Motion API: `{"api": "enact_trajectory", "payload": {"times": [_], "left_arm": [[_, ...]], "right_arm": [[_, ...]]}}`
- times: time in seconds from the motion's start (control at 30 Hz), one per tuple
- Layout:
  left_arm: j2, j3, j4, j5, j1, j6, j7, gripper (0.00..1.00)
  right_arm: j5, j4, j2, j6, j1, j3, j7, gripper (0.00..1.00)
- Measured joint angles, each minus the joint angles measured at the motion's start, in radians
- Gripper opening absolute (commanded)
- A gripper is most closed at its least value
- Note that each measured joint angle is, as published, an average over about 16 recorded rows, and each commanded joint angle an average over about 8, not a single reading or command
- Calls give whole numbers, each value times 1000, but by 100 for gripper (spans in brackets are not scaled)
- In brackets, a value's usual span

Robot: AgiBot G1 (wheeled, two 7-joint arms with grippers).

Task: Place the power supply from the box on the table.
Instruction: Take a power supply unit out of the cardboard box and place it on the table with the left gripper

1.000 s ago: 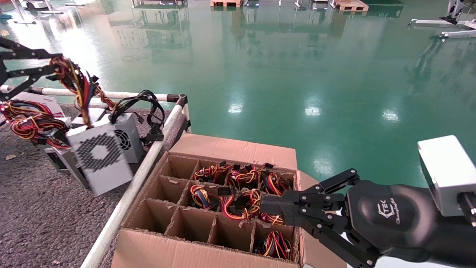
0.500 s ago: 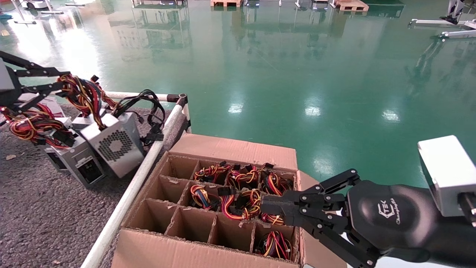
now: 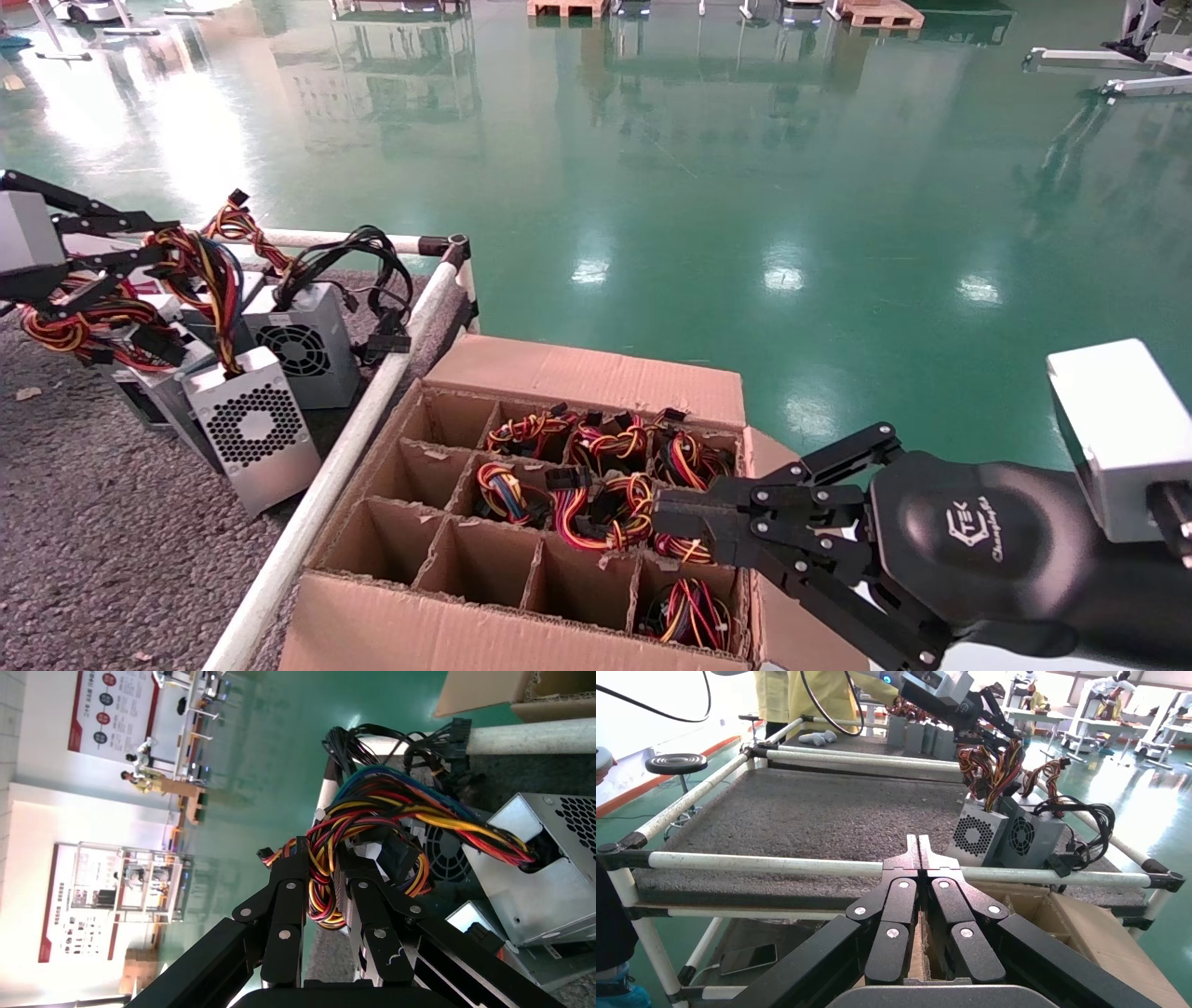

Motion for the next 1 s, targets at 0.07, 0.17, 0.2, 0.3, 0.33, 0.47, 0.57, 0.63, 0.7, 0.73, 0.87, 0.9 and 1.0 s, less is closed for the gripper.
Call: {"api": "enact_trajectory", "payload": {"times": [0.07,0.17,0.2,0.3,0.33,0.47,0.57,0.63,0.7,0.73,0.87,0.9,1.0], "left_arm": [[4,3,4,1,3,-1,0,0],[10,8,7,1,8,0,-2,32],[12,9,8,1,9,1,-3,44],[16,14,9,0,12,4,-6,82],[17,15,9,-1,13,5,-8,94],[20,22,11,-2,14,11,-13,100],[21,27,12,-2,13,16,-18,100],[22,30,14,-1,12,20,-21,100],[22,33,16,0,9,23,-24,100],[22,35,17,0,8,25,-25,100],[23,41,22,4,2,33,-30,100],[23,43,24,5,0,35,-31,100],[24,47,28,9,-6,41,-35,100]], "right_arm": [[0,0,0,0,0,0,0,0],[0,0,0,0,0,0,0,0],[0,0,0,0,0,0,0,0],[0,0,0,0,0,0,0,0],[0,0,0,0,0,0,0,0],[0,0,0,0,0,0,0,0],[0,0,0,0,0,0,0,0],[0,0,0,0,0,0,0,0],[0,0,0,0,0,0,0,0],[0,0,0,0,0,0,0,0],[0,0,0,0,0,0,0,0],[0,0,0,0,0,0,0,0],[0,0,0,0,0,0,0,0]]}}
